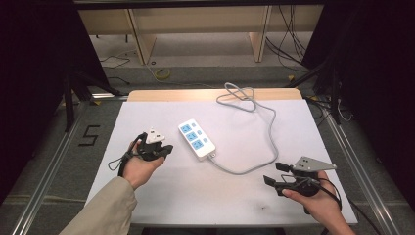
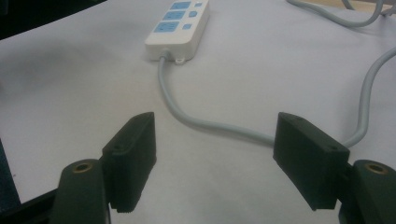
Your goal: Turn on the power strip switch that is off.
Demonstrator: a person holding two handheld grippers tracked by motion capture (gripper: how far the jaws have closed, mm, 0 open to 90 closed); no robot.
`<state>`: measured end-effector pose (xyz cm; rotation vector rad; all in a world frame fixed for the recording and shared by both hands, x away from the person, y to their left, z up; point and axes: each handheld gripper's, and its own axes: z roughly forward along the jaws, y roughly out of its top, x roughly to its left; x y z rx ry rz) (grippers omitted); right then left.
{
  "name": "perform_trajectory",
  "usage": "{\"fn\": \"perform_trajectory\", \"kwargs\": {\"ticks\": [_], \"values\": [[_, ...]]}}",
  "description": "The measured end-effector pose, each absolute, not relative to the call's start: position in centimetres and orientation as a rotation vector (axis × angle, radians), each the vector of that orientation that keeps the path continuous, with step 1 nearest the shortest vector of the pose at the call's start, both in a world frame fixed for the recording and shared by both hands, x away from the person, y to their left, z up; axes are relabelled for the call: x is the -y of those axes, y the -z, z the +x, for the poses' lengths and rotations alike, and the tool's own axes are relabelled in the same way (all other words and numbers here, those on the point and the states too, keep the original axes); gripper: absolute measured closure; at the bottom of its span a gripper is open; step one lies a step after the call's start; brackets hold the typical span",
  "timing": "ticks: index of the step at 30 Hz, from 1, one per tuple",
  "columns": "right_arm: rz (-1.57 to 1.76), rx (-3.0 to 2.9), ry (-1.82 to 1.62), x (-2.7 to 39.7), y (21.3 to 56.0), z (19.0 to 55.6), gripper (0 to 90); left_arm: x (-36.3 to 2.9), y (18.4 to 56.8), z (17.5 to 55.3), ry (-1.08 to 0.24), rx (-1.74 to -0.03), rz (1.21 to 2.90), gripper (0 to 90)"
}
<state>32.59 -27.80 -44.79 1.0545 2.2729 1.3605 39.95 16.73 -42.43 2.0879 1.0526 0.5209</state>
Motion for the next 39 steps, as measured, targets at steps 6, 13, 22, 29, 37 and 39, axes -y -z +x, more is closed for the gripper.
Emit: {"fn": "perform_trajectory", "kwargs": {"ticks": [6, 13, 22, 29, 37, 39], "values": [[1.053, -2.274, -1.359, 27.7, 44.8, 32.6, 30.4, -16.6, 42.4, 40.3, -0.521, -1.055, 2.085, 89.9], [1.053, -2.274, -1.361, 27.7, 44.8, 32.6, 30.5, -16.3, 42.4, 40.6, -0.515, -1.058, 2.085, 89.9], [1.056, -2.269, -1.364, 27.8, 44.8, 32.6, 30.5, -15.8, 42.3, 41.0, -0.512, -1.051, 2.085, 89.9], [1.053, -2.274, -1.360, 27.8, 44.8, 32.6, 30.6, -15.6, 42.1, 41.3, -0.515, -1.052, 2.082, 89.9], [1.055, -2.273, -1.359, 27.8, 44.8, 32.6, 30.7, -15.2, 42.1, 41.7, -0.512, -1.054, 2.078, 89.9], [1.049, -2.275, -1.357, 27.8, 44.8, 32.6, 30.7, -15.1, 42.1, 41.8, -0.514, -1.053, 2.084, 89.9]]}}
